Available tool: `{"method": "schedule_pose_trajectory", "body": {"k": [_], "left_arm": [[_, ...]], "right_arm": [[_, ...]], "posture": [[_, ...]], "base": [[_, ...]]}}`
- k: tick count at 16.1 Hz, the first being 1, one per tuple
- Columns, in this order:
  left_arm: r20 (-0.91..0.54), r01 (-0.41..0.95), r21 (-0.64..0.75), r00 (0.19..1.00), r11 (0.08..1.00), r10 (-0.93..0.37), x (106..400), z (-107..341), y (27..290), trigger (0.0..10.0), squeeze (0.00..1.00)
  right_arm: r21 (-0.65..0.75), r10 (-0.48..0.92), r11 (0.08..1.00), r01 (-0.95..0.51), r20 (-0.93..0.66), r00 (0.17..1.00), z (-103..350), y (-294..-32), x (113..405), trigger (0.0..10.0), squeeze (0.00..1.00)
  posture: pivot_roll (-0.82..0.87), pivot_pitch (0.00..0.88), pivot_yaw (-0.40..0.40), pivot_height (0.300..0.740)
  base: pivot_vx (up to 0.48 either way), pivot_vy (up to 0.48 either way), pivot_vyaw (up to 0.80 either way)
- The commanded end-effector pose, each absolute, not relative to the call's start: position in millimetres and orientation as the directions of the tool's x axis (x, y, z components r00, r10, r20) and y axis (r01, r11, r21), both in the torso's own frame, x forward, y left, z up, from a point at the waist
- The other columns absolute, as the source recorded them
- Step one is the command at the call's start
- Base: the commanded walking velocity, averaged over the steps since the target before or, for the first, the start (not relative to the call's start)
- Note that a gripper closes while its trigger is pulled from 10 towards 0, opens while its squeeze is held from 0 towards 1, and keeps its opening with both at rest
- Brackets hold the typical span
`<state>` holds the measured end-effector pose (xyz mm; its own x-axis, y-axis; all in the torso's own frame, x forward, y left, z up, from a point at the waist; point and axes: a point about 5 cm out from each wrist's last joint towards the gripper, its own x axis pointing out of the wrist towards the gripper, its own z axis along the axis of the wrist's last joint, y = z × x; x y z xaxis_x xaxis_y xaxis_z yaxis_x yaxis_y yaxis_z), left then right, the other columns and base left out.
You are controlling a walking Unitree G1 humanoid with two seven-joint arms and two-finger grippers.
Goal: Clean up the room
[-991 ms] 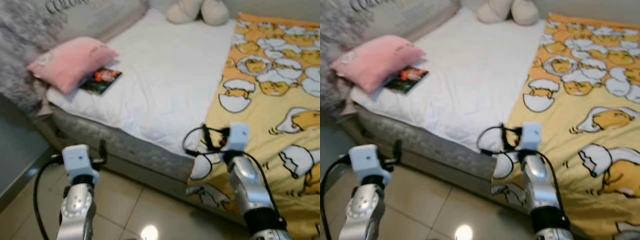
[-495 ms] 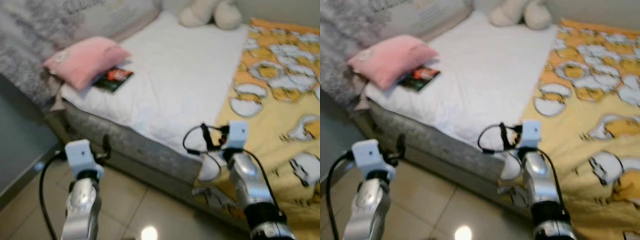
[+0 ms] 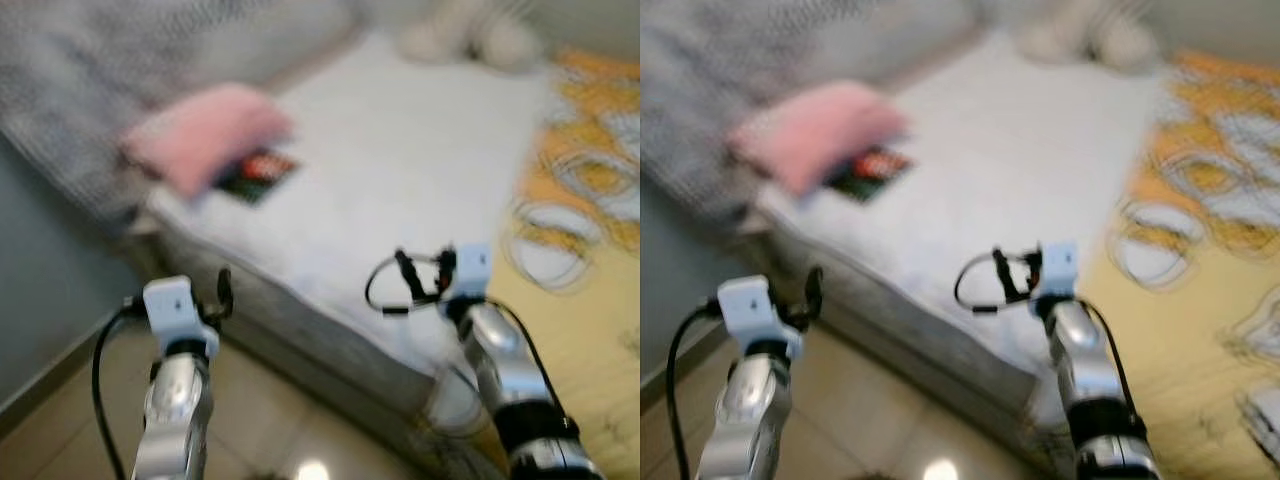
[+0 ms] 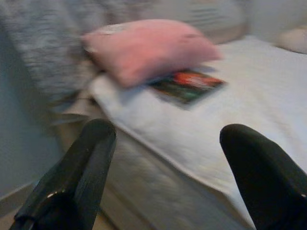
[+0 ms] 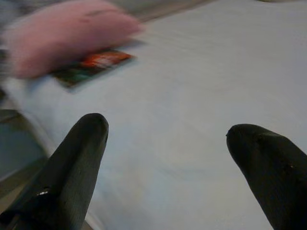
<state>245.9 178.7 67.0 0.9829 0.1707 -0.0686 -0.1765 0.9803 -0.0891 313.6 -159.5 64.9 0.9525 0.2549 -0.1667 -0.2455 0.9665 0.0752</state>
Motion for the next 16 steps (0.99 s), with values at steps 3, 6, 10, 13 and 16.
{"method": "schedule_pose_trajectory", "body": {"k": [3,6,10,13,16], "left_arm": [[-0.096,-0.217,-0.051,0.973,0.975,0.212,246.4,64.3,185.9,10.0,0.00],[-0.109,-0.228,-0.022,0.968,0.973,0.224,248.5,62.9,186.4,10.0,0.00],[-0.106,-0.225,0.001,0.969,0.974,0.224,248.0,64.1,187.4,10.0,0.00],[-0.103,-0.224,0.034,0.969,0.974,0.226,247.7,64.7,188.1,10.0,0.00],[-0.113,-0.187,0.010,0.976,0.982,0.187,243.6,61.7,185.0,10.0,0.00]], "right_arm": [[0.092,0.312,0.949,-0.300,-0.156,0.937,66.8,-148.6,313.8,10.0,0.00],[0.099,0.325,0.945,-0.313,-0.155,0.933,66.0,-147.5,312.4,10.0,0.00],[0.103,0.342,0.939,-0.329,-0.157,0.927,64.4,-145.8,310.5,10.0,0.03],[0.107,0.353,0.935,-0.339,-0.161,0.922,63.1,-145.2,309.2,10.0,0.04],[0.097,0.337,0.941,-0.325,-0.162,0.927,60.8,-155.4,304.9,10.0,0.05]], "posture": [[-0.07,0.000,0.057,0.740],[-0.08,0.000,0.063,0.740],[-0.07,0.000,0.064,0.740],[-0.07,0.000,0.062,0.740],[-0.09,0.000,0.083,0.740]], "base": [[0.000,0.000,0.46],[0.000,0.000,0.46],[0.000,0.000,0.46],[0.000,0.000,0.46],[0.000,0.000,0.47]]}}
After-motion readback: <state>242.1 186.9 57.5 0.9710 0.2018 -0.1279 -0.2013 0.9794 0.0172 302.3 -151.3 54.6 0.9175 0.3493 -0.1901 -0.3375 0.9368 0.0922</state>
